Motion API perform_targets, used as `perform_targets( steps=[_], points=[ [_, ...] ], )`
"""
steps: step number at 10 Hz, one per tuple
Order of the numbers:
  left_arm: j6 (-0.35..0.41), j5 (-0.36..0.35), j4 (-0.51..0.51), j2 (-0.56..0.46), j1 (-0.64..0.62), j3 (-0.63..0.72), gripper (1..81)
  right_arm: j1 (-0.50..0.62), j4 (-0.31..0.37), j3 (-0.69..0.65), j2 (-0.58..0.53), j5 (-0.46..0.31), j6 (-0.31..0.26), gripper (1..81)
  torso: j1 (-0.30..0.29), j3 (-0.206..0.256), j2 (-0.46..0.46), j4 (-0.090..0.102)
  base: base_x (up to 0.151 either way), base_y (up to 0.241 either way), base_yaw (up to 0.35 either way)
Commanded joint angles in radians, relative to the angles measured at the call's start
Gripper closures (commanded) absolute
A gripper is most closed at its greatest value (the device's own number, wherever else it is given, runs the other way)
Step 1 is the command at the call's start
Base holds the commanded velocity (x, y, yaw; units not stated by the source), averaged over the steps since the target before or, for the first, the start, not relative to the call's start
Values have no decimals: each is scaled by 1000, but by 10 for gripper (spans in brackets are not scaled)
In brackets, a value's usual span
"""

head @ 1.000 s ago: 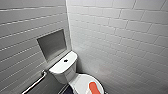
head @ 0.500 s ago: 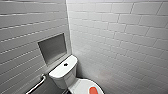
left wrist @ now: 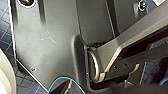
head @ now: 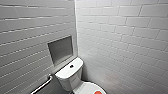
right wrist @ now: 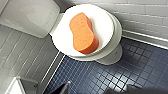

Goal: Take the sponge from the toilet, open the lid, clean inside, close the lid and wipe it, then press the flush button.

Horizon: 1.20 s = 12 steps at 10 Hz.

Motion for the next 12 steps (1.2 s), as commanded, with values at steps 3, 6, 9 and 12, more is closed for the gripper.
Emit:
perform_targets(
  steps=[3, 6, 9, 12],
  points=[
    [1, 67, -11, 2, -23, 0, 10, 111, 14, -2, -57, -41, 17, 10, 105, -95, -166, 6, 0, 0, 0],
    [1, 67, -9, 19, -21, -26, 10, 118, 16, -2, -64, -41, 17, 10, 160, -154, -257, 6, 0, 0, 0],
    [2, 67, -9, 17, -12, -29, 10, 133, 17, 6, -82, -41, 25, 10, 231, -220, -370, 6, 0, 0, 0],
    [2, 67, -11, 19, -12, -29, 10, 208, 16, 50, -125, -97, 54, 10, 203, -216, -323, 6, 0, 0, 0]
  ],
)
